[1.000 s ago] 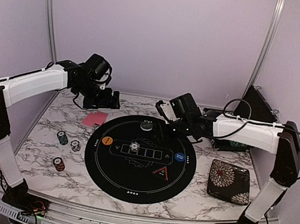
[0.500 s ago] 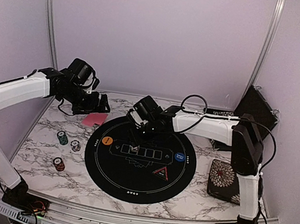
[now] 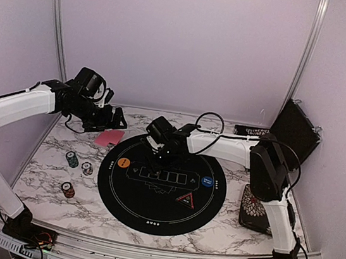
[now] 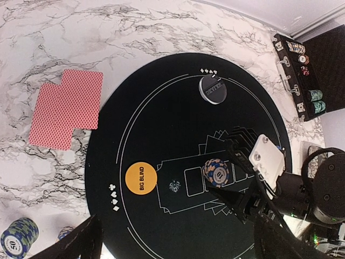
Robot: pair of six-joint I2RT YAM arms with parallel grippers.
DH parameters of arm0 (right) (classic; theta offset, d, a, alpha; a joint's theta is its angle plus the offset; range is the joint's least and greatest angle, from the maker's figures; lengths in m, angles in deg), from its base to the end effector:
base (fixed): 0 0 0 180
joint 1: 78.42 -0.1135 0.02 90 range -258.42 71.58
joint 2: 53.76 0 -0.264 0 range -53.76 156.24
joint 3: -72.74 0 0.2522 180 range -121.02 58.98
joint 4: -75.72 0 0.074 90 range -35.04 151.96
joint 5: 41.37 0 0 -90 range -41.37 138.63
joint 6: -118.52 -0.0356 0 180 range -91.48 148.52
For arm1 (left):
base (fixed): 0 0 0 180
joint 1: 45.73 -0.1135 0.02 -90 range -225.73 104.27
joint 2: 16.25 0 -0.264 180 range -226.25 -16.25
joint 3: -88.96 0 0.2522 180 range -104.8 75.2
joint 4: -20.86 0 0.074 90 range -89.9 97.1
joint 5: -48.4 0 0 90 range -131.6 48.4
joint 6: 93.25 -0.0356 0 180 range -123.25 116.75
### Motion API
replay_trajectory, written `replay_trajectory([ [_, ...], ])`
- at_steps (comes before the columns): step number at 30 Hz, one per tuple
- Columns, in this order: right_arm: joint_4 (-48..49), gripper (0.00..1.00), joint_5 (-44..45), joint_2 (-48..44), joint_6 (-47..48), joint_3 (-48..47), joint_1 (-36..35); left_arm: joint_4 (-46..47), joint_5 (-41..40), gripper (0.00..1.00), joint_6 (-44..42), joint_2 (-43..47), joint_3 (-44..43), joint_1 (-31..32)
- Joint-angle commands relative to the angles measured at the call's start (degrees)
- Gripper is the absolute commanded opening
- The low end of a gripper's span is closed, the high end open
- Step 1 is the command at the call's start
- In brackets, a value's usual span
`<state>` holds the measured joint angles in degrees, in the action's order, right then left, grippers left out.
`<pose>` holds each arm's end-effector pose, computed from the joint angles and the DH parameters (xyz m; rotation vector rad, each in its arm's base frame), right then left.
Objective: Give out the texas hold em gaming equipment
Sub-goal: Move the pile of poker chips to the small blind area.
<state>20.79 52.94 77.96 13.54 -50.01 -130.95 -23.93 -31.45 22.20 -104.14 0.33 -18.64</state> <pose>0.3020 0.3896 0.1729 -0.8497 2.5731 0.2642 0.3006 -0.1608 0.3048 0.1257 2.4176 -0.6466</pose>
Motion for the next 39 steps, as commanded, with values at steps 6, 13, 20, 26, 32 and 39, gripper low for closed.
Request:
replay_trajectory([
  [6,-2.27,0.68,0.83,2.69,-0.79,-4.6,-0.59,2.17,1.92,0.99,-0.7,1.74,1.72,-0.37],
  [13,-2.58,0.68,1.25,3.92,-0.84,-5.34,-0.65,2.63,2.16,0.99,-0.53,1.91,2.1,-0.37],
  [20,-2.75,0.67,1.77,4.72,-1.14,-5.89,-0.58,2.76,2.55,0.99,-0.46,1.83,2.23,-0.38],
  [26,-3.08,0.65,2.29,5.54,-1.33,-6.79,-0.62,2.83,2.59,0.99,-0.49,1.77,2.32,-0.42],
  [32,-3.67,0.62,2.98,6.14,-1.32,-7.37,-0.64,2.83,2.64,0.99,-0.54,1.76,2.38,-0.37],
  [39,-4.23,0.58,3.28,6.4,-1.37,-7.64,-0.64,2.87,2.89,0.99,-0.55,1.57,2.51,-0.4],
])
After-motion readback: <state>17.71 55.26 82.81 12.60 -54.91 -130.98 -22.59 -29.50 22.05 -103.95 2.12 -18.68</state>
